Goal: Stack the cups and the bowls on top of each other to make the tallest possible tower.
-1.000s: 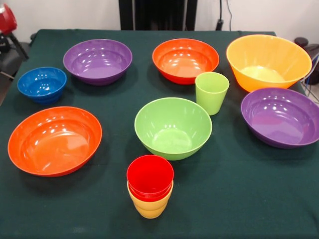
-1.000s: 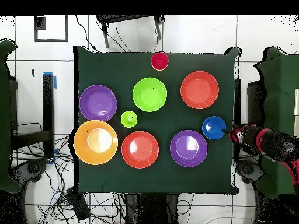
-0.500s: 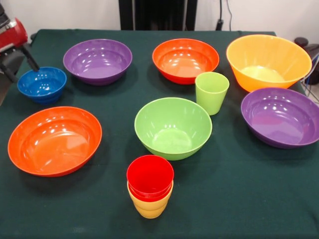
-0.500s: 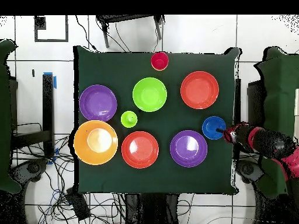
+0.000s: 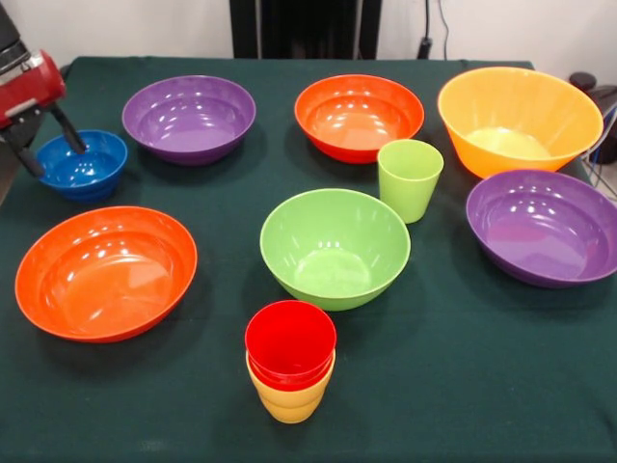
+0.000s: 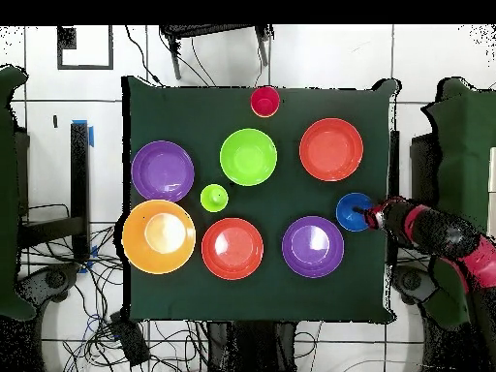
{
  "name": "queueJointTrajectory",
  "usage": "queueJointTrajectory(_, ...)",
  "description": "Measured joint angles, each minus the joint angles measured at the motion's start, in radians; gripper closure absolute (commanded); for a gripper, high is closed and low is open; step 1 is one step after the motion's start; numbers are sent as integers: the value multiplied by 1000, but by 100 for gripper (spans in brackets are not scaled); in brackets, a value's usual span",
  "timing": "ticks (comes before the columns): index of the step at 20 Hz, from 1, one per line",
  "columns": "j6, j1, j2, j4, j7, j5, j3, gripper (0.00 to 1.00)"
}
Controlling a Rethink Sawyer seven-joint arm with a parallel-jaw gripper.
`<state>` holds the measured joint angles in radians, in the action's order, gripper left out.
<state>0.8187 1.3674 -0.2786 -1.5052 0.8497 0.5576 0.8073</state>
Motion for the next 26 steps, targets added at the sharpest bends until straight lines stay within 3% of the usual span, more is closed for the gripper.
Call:
queueJointTrajectory(16,-4,-41,1,27,0,2,25,0)
queueJointTrajectory(26,-4,-41,-43,30,0,2,36,0)
